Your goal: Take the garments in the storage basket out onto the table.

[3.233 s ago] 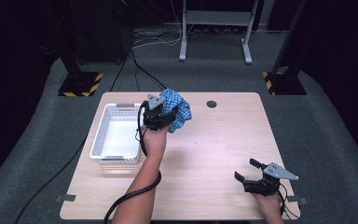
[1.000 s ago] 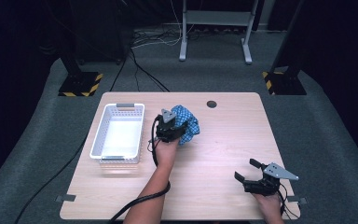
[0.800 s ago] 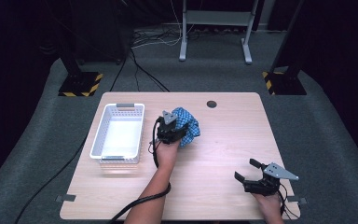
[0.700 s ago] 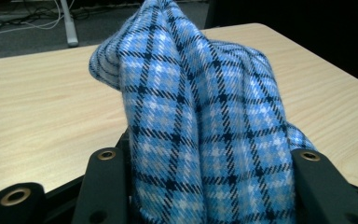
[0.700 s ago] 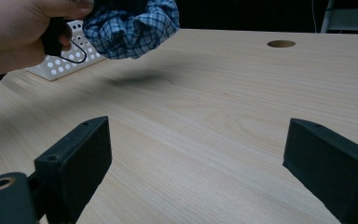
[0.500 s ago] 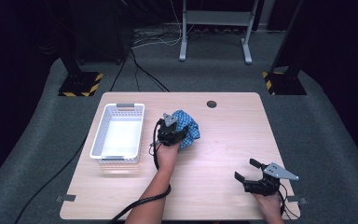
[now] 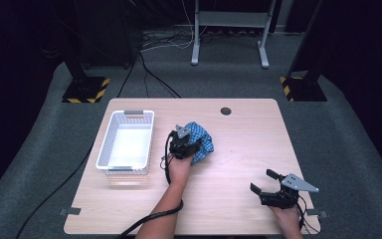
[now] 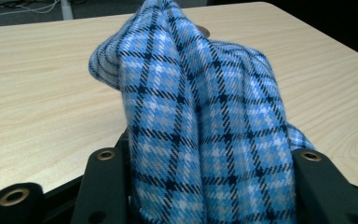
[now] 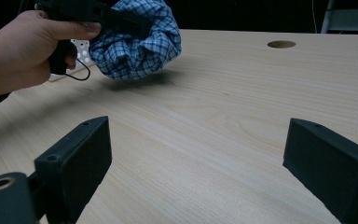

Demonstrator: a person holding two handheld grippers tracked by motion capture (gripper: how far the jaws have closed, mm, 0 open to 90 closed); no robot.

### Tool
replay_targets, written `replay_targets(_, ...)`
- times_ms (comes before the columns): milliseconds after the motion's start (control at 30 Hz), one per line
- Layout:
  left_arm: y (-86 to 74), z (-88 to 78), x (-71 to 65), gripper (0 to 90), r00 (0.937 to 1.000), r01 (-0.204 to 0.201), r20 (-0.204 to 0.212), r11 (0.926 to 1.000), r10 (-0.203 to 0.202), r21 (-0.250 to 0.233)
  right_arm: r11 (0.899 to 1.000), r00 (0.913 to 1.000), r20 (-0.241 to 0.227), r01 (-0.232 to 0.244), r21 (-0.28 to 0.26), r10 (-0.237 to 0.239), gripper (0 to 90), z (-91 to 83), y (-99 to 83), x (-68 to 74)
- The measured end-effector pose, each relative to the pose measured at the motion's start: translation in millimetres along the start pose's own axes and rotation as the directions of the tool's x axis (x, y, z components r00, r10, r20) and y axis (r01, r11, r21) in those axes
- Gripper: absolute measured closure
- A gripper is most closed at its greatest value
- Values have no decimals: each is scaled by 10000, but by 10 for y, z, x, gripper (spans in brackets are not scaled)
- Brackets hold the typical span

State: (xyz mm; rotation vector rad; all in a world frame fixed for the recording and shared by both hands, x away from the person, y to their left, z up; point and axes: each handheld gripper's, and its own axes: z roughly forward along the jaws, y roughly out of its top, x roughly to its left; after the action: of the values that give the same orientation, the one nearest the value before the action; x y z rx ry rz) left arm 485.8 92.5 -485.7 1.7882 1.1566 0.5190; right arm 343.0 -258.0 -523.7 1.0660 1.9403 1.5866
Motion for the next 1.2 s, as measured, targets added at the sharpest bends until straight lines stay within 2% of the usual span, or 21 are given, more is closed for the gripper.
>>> replay_targets(300,-72,56,10,499,10000,-41,-16,9996,41,268,10000,10000,-11,-4,12,4,68,1,1,-1)
replay_targets(900,-140,78,18,473,9999,-149,79,9994,146,320,10000,10000,-10,-1,8,1,68,1,1,-1)
replay_targets(1200,-134,73,29,433,9998,-38,188,9993,31,370,10000,10000,-2,3,5,-3,68,1,0,0)
